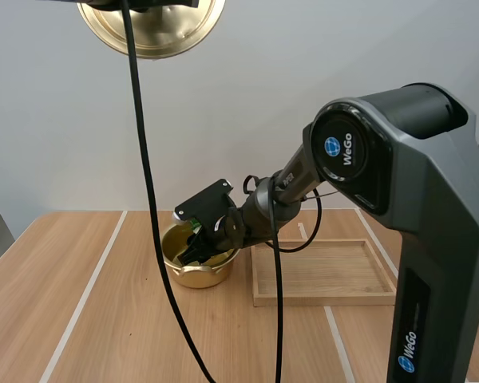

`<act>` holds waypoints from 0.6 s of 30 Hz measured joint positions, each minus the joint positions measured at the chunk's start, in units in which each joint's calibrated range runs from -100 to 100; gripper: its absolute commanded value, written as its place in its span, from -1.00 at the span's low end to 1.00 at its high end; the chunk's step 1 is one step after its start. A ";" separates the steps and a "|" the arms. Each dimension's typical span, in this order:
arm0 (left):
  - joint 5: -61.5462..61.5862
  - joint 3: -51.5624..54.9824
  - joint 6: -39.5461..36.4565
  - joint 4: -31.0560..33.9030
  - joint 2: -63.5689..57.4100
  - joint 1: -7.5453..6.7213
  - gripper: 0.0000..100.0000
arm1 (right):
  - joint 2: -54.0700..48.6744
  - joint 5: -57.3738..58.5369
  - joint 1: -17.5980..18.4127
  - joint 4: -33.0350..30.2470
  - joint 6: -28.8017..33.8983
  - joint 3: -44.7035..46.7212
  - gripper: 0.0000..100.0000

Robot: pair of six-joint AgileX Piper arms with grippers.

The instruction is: Open the pot, put the pineapple inside, and close it

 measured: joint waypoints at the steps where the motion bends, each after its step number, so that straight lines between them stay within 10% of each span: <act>1: 0.00 0.00 0.00 0.00 0.00 0.00 -1.00 | 0.08 -0.22 0.00 0.00 0.00 0.00 -1.00; 9: 0.00 0.00 0.00 0.00 0.00 0.00 -1.00 | 0.08 -0.35 0.00 -0.11 0.00 0.00 -1.00; 11: 0.00 0.00 0.00 0.00 0.00 0.00 -1.00 | 0.08 -0.35 0.00 -0.11 0.00 0.00 -0.48; 14: 0.00 0.00 0.00 0.00 0.00 0.00 -1.00 | 0.08 -0.40 0.00 -0.21 0.00 0.00 0.82; 18: 0.00 0.00 0.00 0.00 0.00 0.00 -1.00 | 0.08 -0.72 0.00 -0.57 0.00 0.00 1.00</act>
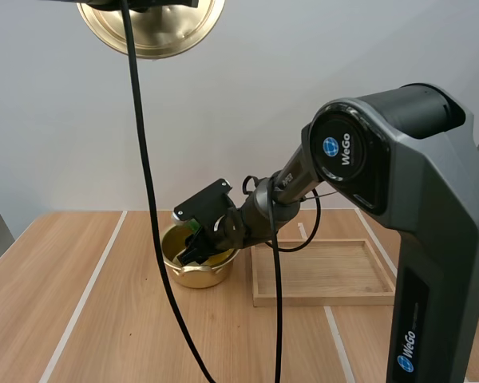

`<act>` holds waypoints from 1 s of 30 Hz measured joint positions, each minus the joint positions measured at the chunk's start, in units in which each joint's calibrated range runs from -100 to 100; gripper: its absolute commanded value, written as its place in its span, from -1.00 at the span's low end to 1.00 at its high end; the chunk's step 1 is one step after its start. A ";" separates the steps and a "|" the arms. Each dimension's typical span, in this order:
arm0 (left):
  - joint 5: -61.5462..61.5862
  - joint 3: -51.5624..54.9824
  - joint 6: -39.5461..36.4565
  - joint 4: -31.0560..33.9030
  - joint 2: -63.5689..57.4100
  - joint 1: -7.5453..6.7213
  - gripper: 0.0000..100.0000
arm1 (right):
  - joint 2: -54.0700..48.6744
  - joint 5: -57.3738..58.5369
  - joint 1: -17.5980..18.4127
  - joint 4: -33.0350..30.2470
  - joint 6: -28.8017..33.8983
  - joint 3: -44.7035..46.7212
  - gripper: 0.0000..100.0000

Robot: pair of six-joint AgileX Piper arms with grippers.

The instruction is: Open the pot, put the pineapple inside, and close it

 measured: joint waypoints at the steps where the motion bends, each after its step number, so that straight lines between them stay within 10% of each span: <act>1: 0.00 0.00 0.00 0.00 0.00 0.00 -1.00 | 0.00 0.00 0.00 0.00 0.00 0.00 1.00; 30: 0.00 0.00 0.00 0.00 0.00 0.00 -1.00 | -25.36 10.70 0.00 0.81 -0.10 0.15 1.00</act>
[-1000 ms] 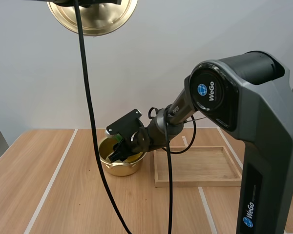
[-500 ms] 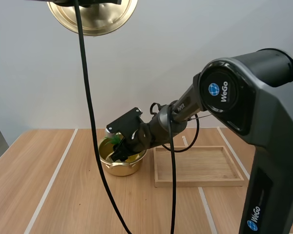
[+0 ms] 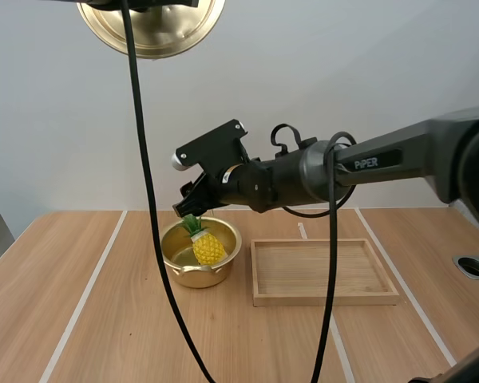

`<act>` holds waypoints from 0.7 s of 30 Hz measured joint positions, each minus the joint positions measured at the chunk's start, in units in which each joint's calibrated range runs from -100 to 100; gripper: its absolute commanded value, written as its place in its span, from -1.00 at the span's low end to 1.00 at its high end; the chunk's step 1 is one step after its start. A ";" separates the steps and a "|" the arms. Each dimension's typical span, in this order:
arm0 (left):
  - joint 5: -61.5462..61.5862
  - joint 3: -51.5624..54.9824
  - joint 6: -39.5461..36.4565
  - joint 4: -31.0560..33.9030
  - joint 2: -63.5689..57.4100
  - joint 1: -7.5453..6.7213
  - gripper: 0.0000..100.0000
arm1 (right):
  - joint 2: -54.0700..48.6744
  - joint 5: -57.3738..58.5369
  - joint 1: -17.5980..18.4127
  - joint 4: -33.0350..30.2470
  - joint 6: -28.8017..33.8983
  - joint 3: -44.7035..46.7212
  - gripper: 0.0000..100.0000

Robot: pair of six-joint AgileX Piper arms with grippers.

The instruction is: Open the pot, put the pineapple inside, and close it

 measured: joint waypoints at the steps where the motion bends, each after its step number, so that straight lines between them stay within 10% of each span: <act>1: 0.00 0.00 0.00 0.00 0.00 0.00 -1.00 | -1.47 1.03 0.00 0.00 0.00 0.00 1.00; 21: 0.00 0.00 0.00 0.00 0.00 0.00 -1.00 | -17.28 14.30 -13.15 0.29 -0.19 0.00 1.00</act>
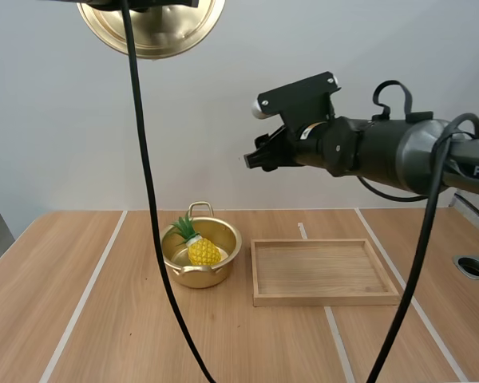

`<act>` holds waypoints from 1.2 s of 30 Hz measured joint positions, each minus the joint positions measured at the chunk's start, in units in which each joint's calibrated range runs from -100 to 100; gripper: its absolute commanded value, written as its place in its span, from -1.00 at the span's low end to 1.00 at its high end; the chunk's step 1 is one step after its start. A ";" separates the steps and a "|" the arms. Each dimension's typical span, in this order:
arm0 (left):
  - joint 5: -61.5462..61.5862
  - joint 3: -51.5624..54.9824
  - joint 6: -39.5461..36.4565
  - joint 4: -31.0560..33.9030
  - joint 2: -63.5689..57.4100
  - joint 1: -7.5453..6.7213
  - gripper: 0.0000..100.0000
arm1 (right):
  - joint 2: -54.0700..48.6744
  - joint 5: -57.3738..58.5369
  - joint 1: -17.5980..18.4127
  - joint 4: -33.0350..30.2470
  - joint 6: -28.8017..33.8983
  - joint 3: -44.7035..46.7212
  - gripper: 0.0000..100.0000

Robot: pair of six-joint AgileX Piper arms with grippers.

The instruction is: Open the pot, put the pineapple inside, and close it

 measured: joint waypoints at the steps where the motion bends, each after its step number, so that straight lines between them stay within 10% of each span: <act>1: 0.00 0.00 0.00 0.00 0.00 0.00 -1.00 | -0.94 0.83 -0.72 0.53 0.00 0.00 1.00; 24: 0.00 0.00 0.00 0.00 0.00 0.00 -1.00 | -10.31 20.42 -9.07 5.16 2.10 0.00 1.00; 28: 0.00 0.00 0.00 0.00 0.00 0.00 -1.00 | -10.73 21.35 -9.07 3.42 2.22 0.00 -0.97; 36: 0.00 0.00 0.00 0.00 0.00 0.00 -1.00 | -13.16 24.24 -9.07 1.27 2.43 0.24 -1.00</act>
